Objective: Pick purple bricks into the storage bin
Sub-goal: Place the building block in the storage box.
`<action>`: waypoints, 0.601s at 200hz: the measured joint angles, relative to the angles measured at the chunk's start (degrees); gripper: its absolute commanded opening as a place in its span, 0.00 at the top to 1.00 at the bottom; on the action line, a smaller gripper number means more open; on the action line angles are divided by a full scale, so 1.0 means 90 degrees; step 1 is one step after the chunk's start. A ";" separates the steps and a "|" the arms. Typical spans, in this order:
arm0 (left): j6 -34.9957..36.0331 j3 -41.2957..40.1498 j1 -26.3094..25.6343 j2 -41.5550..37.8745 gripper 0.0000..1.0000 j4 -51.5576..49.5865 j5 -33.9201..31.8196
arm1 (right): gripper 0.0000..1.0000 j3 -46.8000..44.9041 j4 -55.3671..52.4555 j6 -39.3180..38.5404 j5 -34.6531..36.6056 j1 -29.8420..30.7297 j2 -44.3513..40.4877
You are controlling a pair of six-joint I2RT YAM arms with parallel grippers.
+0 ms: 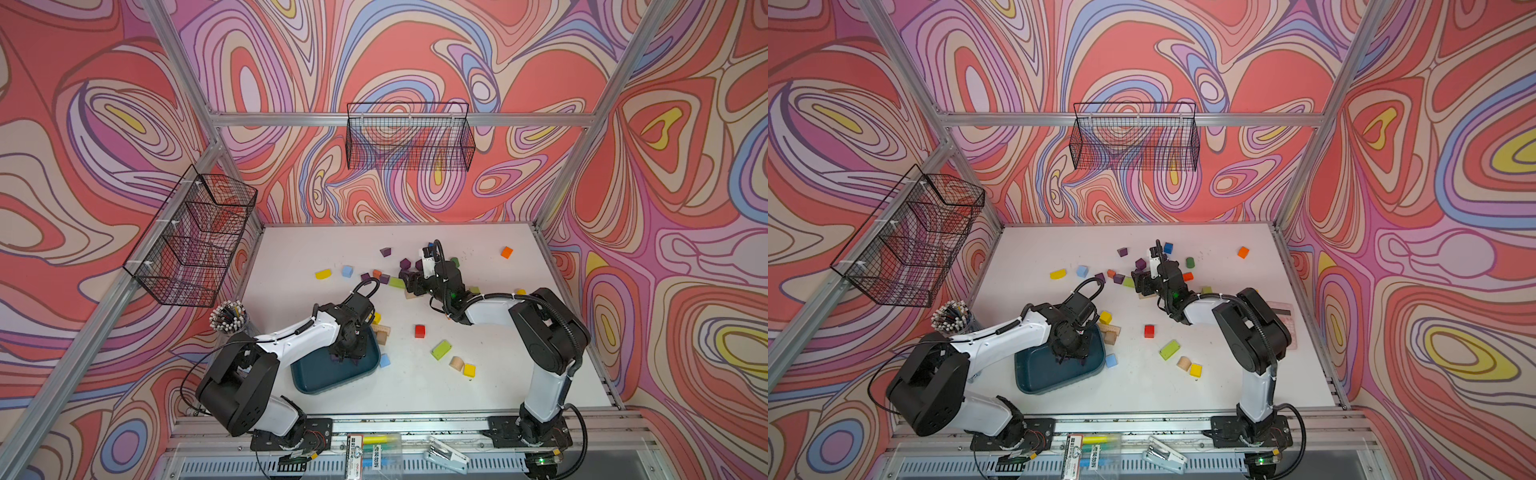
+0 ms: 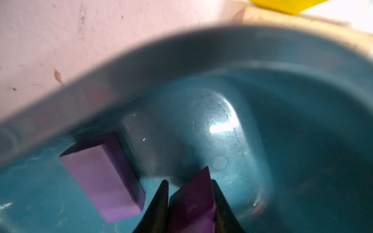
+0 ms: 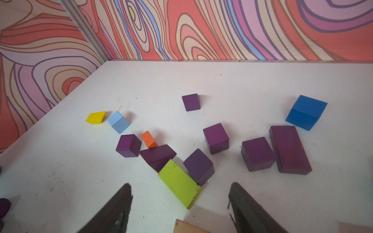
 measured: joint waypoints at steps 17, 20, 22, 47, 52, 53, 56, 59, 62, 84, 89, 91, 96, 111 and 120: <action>0.0000 0.0000 -0.0010 0.0032 0.75 0.0015 -0.0005 | 0.21 0.0000 -0.0012 0.0000 0.0000 -0.0005 0.0000; 0.0000 0.0000 -0.0010 0.0039 0.75 0.0019 -0.0005 | 0.21 0.0000 -0.0012 0.0000 0.0000 -0.0005 0.0000; 0.0000 0.0000 -0.0015 0.0051 0.74 0.0022 -0.0005 | 0.21 0.0000 -0.0012 0.0000 0.0000 -0.0005 0.0000; 0.0000 0.0000 -0.0032 0.0165 0.71 0.0041 -0.0007 | 0.21 0.0000 -0.0010 0.0000 -0.0002 -0.0010 0.0000; 0.0000 0.0002 -0.0032 0.0180 0.69 0.0041 -0.0012 | 0.21 0.0000 -0.0010 0.0000 -0.0002 -0.0012 0.0000; 0.0000 0.0002 -0.0032 0.0185 0.69 0.0041 -0.0015 | 0.21 0.0000 -0.0010 0.0002 -0.0002 -0.0012 0.0000; 0.0000 0.0000 -0.0032 0.0189 0.68 0.0041 -0.0022 | 0.21 0.0000 -0.0010 0.0000 -0.0005 -0.0012 0.0000; 0.0000 0.0002 -0.0032 0.0194 0.67 0.0041 -0.0022 | 0.21 0.0000 -0.0010 0.0000 -0.0002 -0.0015 0.0000; 0.0002 0.0000 -0.0032 0.0197 0.66 0.0041 -0.0024 | 0.21 0.0000 -0.0010 0.0000 -0.0005 -0.0019 0.0000; -0.0002 0.0007 -0.0032 0.0199 0.58 0.0039 -0.0075 | 0.21 0.0000 -0.0010 0.0000 -0.0005 -0.0032 0.0000; -0.0005 0.0012 -0.0032 0.0199 0.56 0.0036 -0.0087 | 0.21 0.0000 -0.0010 0.0002 -0.0005 -0.0032 0.0000; -0.0005 0.0017 -0.0032 0.0199 0.55 0.0034 -0.0100 | 0.21 0.0000 -0.0010 0.0000 -0.0005 -0.0032 0.0000; -0.0005 0.0032 -0.0032 0.0199 0.53 0.0029 -0.0119 | 0.20 0.0000 -0.0010 0.0000 -0.0005 -0.0032 0.0000; -0.0005 0.0109 -0.0032 0.0197 0.48 -0.0007 -0.0189 | 0.21 0.0000 -0.0010 0.0000 -0.0007 -0.0032 0.0000; -0.0007 0.0170 -0.0034 0.0189 0.45 -0.0039 -0.0243 | 0.21 0.0000 -0.0010 0.0000 -0.0015 -0.0032 0.0002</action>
